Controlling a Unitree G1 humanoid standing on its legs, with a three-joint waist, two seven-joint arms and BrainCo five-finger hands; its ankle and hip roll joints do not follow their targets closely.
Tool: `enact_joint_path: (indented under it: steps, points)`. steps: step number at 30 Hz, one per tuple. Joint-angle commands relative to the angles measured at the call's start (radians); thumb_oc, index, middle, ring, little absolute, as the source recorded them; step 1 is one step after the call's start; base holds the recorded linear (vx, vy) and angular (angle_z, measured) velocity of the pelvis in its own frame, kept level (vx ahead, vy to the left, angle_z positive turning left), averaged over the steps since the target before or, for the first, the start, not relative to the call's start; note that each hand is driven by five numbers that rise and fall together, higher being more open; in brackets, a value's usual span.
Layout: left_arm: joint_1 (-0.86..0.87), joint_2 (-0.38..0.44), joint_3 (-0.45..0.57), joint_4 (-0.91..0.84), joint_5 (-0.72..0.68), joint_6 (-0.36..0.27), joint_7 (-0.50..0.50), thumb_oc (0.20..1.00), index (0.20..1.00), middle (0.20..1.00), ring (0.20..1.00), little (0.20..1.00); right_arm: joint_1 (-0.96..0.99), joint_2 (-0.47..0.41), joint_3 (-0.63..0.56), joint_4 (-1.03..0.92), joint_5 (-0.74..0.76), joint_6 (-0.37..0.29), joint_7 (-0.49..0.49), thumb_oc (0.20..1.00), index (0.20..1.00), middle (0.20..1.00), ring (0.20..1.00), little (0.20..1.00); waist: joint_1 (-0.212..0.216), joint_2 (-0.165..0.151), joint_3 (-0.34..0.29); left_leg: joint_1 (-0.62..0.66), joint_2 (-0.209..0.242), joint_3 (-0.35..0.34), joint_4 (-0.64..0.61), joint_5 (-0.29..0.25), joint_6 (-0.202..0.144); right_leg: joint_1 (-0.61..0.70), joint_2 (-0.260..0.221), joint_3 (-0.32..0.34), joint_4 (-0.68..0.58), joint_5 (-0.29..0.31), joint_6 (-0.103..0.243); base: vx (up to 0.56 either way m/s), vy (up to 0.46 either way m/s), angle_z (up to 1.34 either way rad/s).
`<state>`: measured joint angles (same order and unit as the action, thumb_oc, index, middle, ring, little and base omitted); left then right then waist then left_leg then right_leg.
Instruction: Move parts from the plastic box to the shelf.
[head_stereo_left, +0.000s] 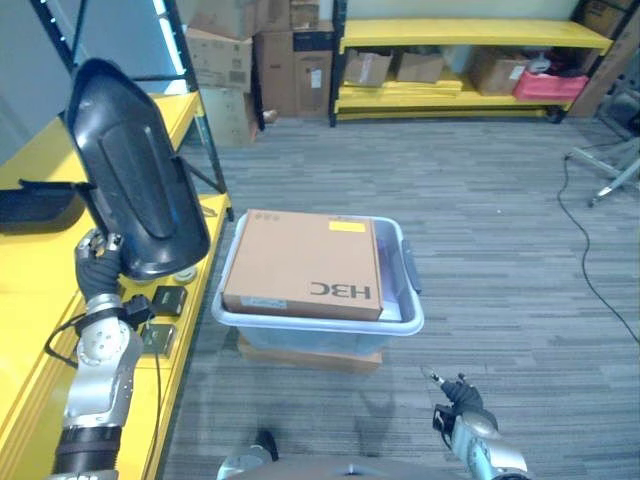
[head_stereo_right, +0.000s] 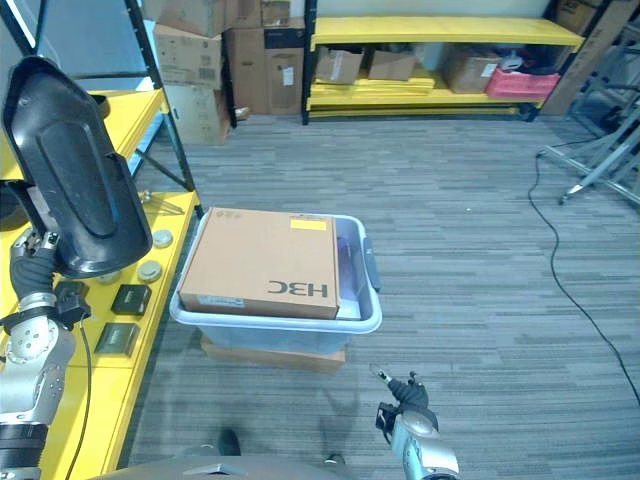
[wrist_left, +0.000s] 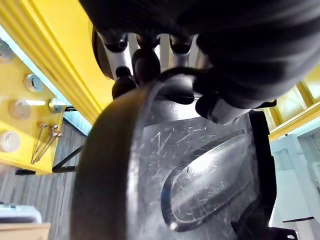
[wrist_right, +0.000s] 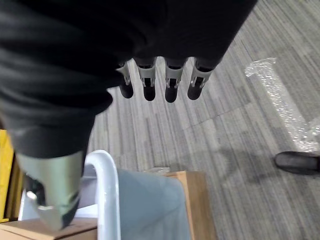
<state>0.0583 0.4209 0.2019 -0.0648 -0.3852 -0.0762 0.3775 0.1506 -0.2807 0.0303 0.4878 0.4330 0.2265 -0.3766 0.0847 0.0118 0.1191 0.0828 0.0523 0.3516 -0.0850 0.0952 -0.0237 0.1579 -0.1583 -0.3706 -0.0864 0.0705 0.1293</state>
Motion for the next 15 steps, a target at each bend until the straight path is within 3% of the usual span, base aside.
enact_joint_path:
  steps: [1,5,6,7,9,11,12,15]
  points:
    - [-0.043,0.076,0.096,-0.109,0.040,-0.136,-0.038,0.200,0.200,0.200,0.200,0.200,-0.038,-0.002,0.012,0.043,-0.195,0.070,0.086,1.000,1.000,1.000,1.000,1.000,0.051,0.017,-0.017,-0.003,-0.024,-0.121,-0.002,-0.102,-0.005,-0.021,-0.050,-0.044,0.101,-0.110,0.078,-0.04,0.056,0.25]
    - [-0.012,0.088,0.141,-0.143,0.018,-0.143,-0.066,0.200,0.200,0.200,0.200,0.200,0.002,-0.006,0.072,0.193,-0.285,0.132,0.147,1.000,1.000,1.000,1.000,1.000,0.068,0.017,-0.004,-0.025,-0.040,-0.166,-0.002,-0.099,0.002,-0.042,-0.049,-0.029,0.152,-0.137,0.074,-0.05,0.019,0.28]
    - [-0.006,0.092,0.141,-0.143,0.013,-0.154,-0.079,0.200,0.200,0.200,0.200,0.200,0.014,-0.002,0.079,0.244,-0.271,0.112,0.148,1.000,1.000,1.000,1.000,1.000,0.067,0.018,0.000,-0.029,-0.042,-0.182,-0.002,-0.098,0.002,-0.048,-0.039,-0.020,0.159,-0.146,0.066,-0.10,-0.052,0.34]
    - [-0.001,0.097,0.136,-0.145,-0.004,-0.169,-0.101,0.200,0.200,0.200,0.200,0.200,0.037,0.004,0.075,0.317,-0.236,0.089,0.160,1.000,1.000,1.000,1.000,1.000,0.063,0.023,0.009,-0.041,-0.042,-0.207,-0.002,-0.077,0.008,-0.066,-0.007,-0.006,0.163,-0.143,0.037,-0.09,-0.095,1.18]
    - [0.016,0.094,0.135,-0.155,-0.001,-0.185,-0.129,0.200,0.200,0.200,0.200,0.200,0.079,0.010,0.059,0.419,-0.205,0.065,0.217,1.000,1.000,1.000,1.000,1.000,0.058,0.025,0.021,-0.047,-0.051,-0.291,-0.001,-0.065,0.001,-0.068,0.049,0.048,0.171,-0.163,-0.005,-0.05,-0.113,2.15]
    - [0.032,0.089,0.144,-0.173,-0.020,-0.186,-0.121,0.200,0.200,0.200,0.200,0.200,0.078,0.017,0.077,0.483,-0.251,0.054,0.274,1.000,1.000,1.000,1.000,1.000,0.083,0.025,0.028,-0.058,-0.053,-0.333,0.002,-0.052,-0.008,-0.067,0.058,0.038,0.177,-0.166,-0.013,-0.11,-0.120,1.65]
    - [0.041,0.092,0.152,-0.181,-0.028,-0.189,-0.119,0.200,0.200,0.200,0.200,0.200,0.063,0.014,0.102,0.529,-0.242,0.020,0.280,1.000,1.000,1.000,1.000,1.000,0.106,0.024,0.036,-0.072,-0.051,-0.350,0.003,-0.042,-0.018,-0.065,0.064,0.025,0.176,-0.171,-0.021,-0.15,-0.122,1.15]
    - [0.055,0.085,0.167,-0.197,-0.054,-0.179,-0.122,0.200,0.200,0.200,0.200,0.200,0.042,0.002,0.116,0.563,-0.229,0.004,0.296,1.000,1.000,1.000,1.000,1.000,0.129,0.022,0.046,-0.091,-0.047,-0.370,0.008,-0.030,-0.036,-0.054,0.072,0.009,0.160,-0.172,-0.030,-0.10,-0.084,0.83]
